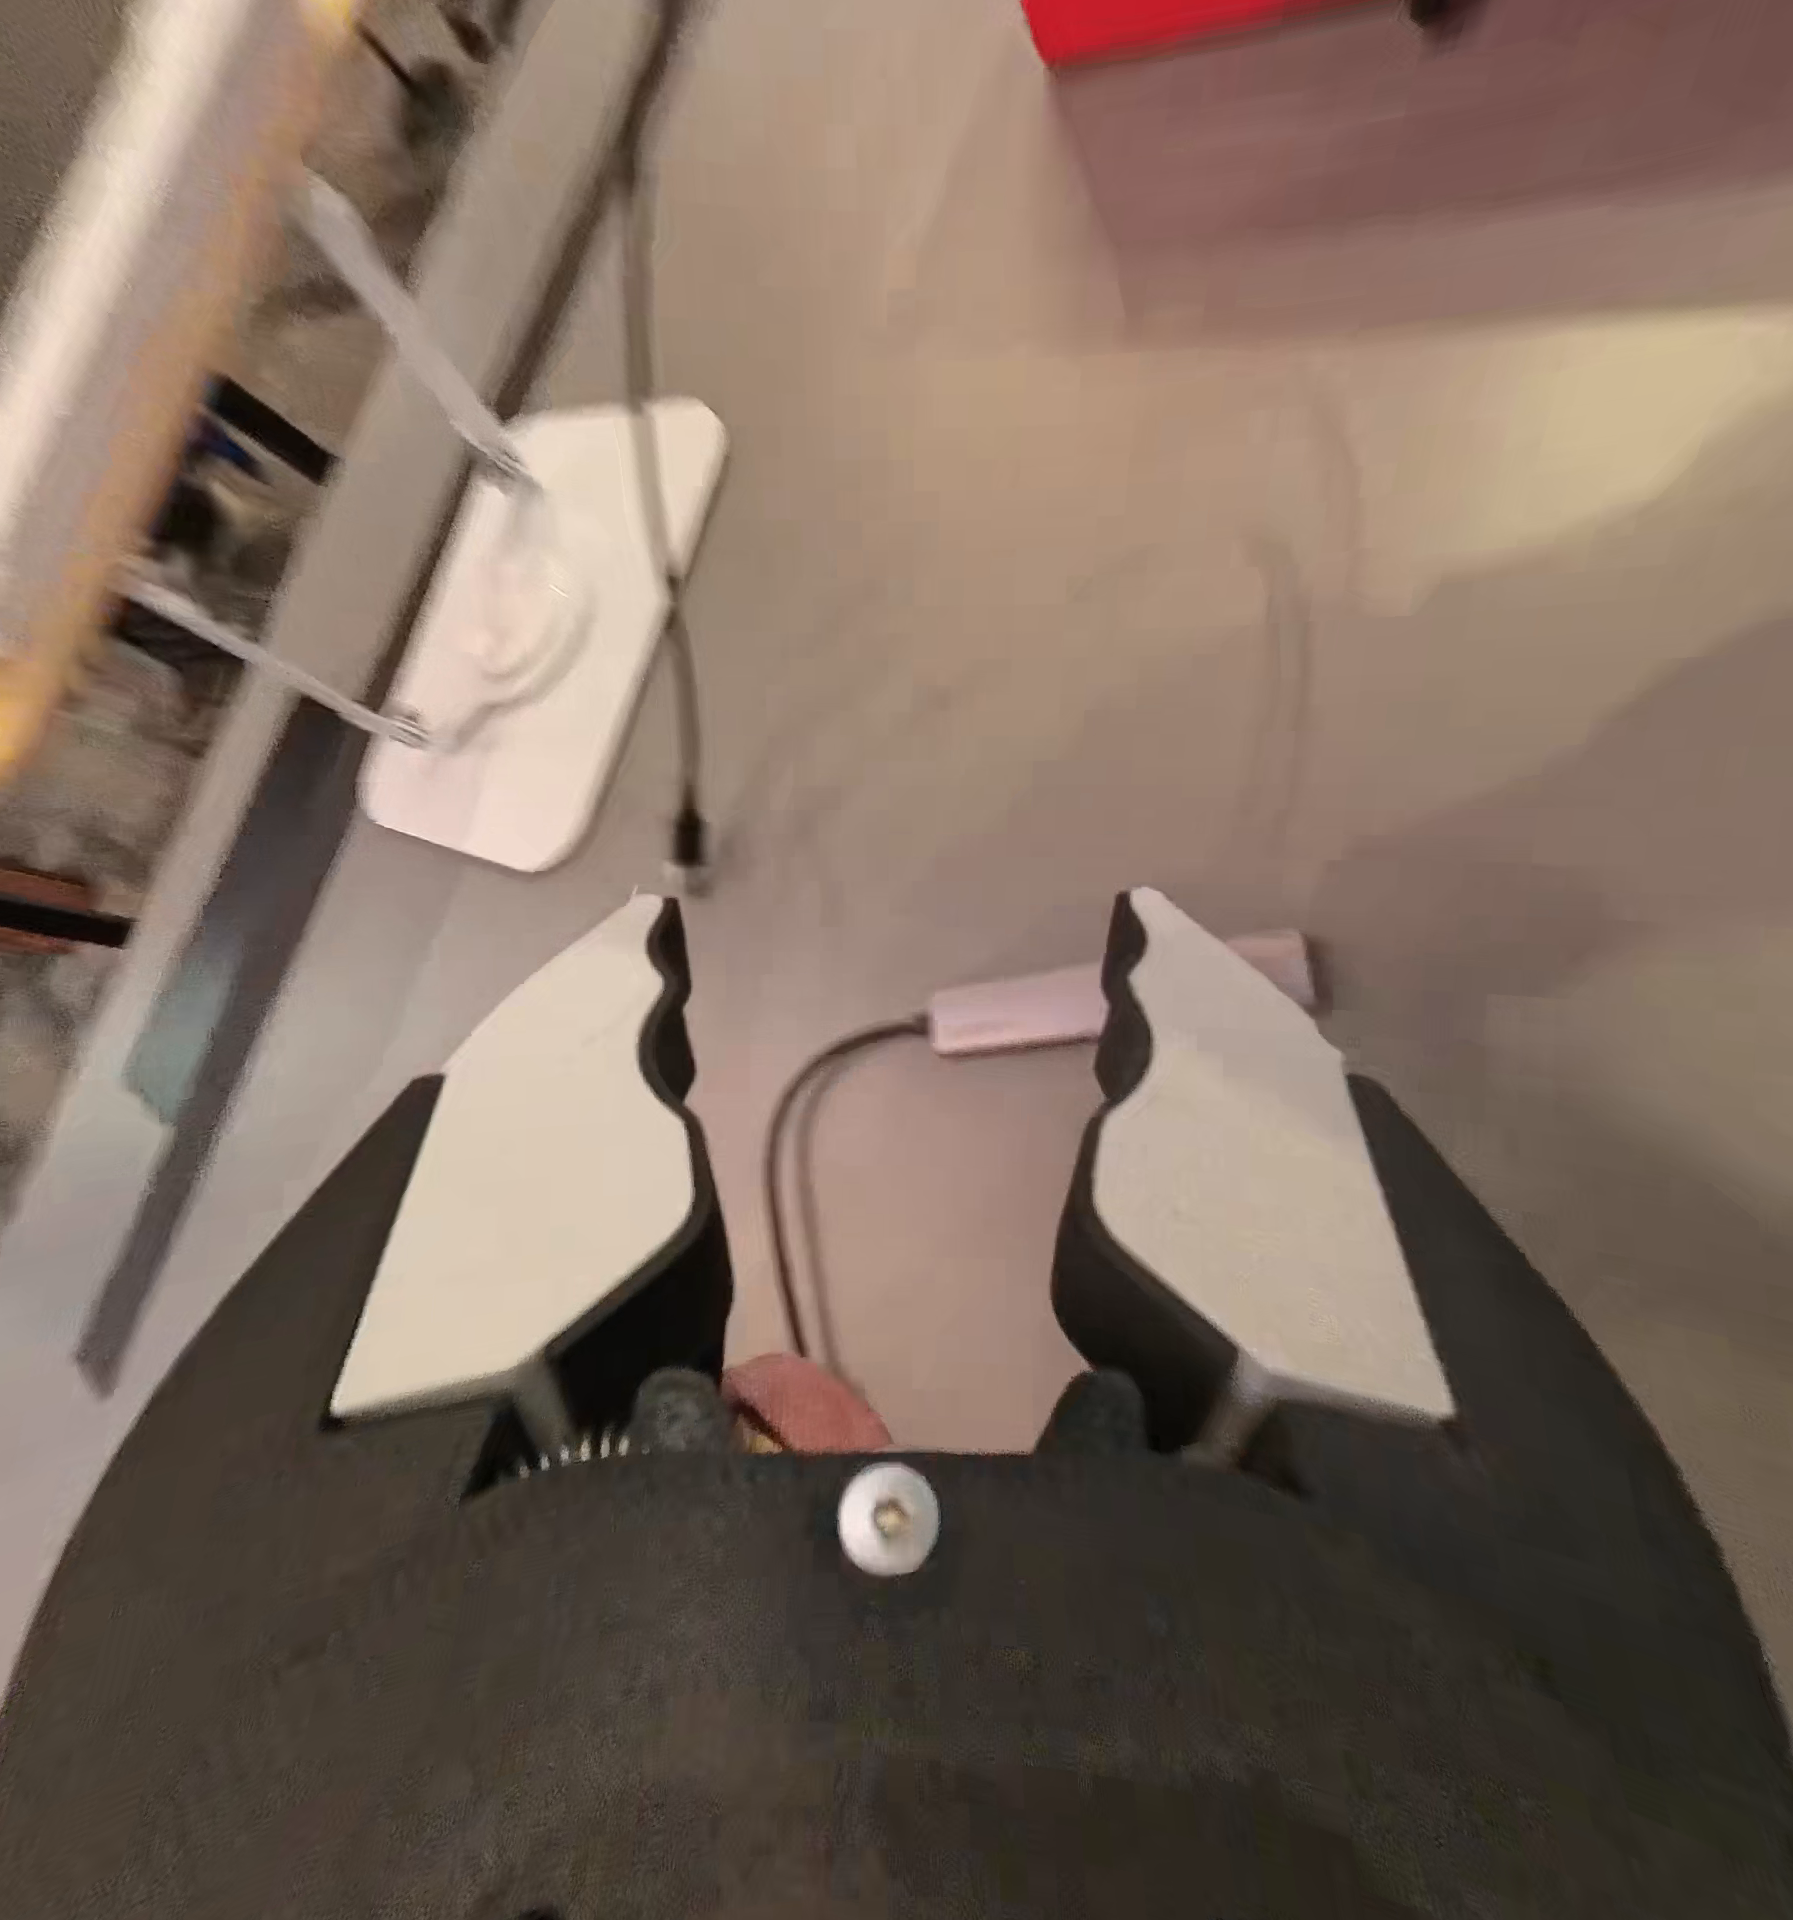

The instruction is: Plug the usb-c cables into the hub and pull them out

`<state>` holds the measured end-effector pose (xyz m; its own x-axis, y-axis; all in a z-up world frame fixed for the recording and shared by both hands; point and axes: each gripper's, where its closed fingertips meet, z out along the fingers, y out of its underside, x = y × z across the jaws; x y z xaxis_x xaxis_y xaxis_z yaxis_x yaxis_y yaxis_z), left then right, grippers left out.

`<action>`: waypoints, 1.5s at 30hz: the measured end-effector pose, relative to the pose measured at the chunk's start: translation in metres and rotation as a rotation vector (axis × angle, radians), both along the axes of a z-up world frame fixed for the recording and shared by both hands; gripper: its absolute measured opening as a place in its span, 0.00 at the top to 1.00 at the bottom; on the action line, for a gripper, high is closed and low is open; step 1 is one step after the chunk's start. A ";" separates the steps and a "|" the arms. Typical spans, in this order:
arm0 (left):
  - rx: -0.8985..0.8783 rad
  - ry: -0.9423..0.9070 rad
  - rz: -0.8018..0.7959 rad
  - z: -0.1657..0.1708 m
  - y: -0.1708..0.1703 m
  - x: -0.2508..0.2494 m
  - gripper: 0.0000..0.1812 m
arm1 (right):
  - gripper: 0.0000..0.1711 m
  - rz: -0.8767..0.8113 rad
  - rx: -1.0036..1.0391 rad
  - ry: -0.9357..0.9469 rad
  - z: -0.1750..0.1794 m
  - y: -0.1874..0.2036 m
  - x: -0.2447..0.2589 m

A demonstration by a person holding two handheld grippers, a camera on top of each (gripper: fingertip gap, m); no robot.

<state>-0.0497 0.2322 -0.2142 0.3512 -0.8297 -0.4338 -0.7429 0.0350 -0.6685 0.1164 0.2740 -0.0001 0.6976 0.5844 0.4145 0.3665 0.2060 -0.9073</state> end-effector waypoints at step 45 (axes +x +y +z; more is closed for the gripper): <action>-0.083 -0.645 -0.195 0.151 0.001 0.062 1.00 | 0.66 0.370 -0.492 0.164 -0.081 -0.049 -0.078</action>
<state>0.0125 0.2331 -0.0632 0.3589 -0.9257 -0.1194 -0.1799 0.0569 -0.9820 0.0387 0.2247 -0.0806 0.4443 0.8939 -0.0592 0.1991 -0.1630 -0.9663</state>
